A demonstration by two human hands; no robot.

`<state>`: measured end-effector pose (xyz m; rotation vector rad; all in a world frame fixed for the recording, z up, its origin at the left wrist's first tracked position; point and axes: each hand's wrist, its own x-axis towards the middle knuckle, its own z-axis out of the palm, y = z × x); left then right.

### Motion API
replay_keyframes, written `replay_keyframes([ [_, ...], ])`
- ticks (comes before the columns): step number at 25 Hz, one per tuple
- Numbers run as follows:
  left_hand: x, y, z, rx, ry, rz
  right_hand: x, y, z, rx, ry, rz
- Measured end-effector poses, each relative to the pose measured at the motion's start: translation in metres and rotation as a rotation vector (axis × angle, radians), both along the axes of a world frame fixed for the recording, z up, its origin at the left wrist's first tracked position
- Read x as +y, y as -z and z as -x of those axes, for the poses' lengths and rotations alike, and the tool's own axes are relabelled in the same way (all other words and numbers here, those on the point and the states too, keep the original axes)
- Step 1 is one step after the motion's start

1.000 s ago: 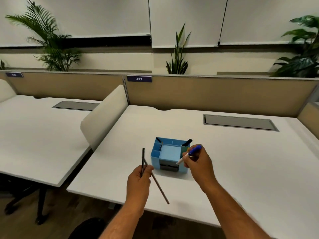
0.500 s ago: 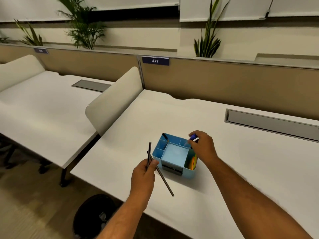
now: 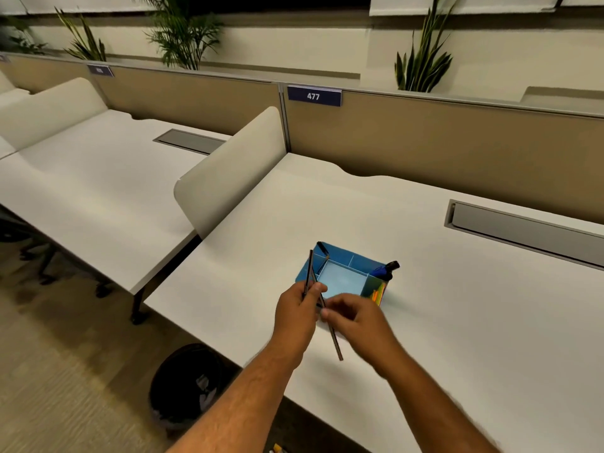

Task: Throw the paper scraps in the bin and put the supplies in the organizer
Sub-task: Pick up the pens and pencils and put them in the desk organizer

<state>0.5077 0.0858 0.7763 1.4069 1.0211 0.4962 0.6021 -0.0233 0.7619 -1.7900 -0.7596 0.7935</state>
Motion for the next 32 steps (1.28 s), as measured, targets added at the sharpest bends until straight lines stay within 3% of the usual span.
replay_keyframes([
  [7, 0.008, 0.001, 0.002, -0.069, -0.114, 0.14, -0.016, 0.013, -0.003, 0.018, 0.198, -0.064],
  [13, 0.028, 0.001, 0.016, -0.086, -0.177, 0.302, 0.009, -0.004, -0.053, -0.225, 0.328, -0.039],
  [17, 0.038, 0.002, 0.027, -0.109, -0.224, 0.377, 0.033, -0.017, -0.088, -0.66, 0.131, 0.086],
  [23, 0.04, 0.004, 0.024, -0.055, -0.207, 0.37, 0.1, -0.02, -0.11, -1.102, -0.381, 0.433],
  [29, 0.041, 0.013, 0.017, 0.056, -0.152, 0.276, 0.127, 0.003, -0.107, -1.284, -0.659, 0.467],
  [32, 0.041, 0.016, 0.012, 0.076, -0.066, 0.26, 0.103, 0.006, -0.107, -1.044, -0.409, 0.241],
])
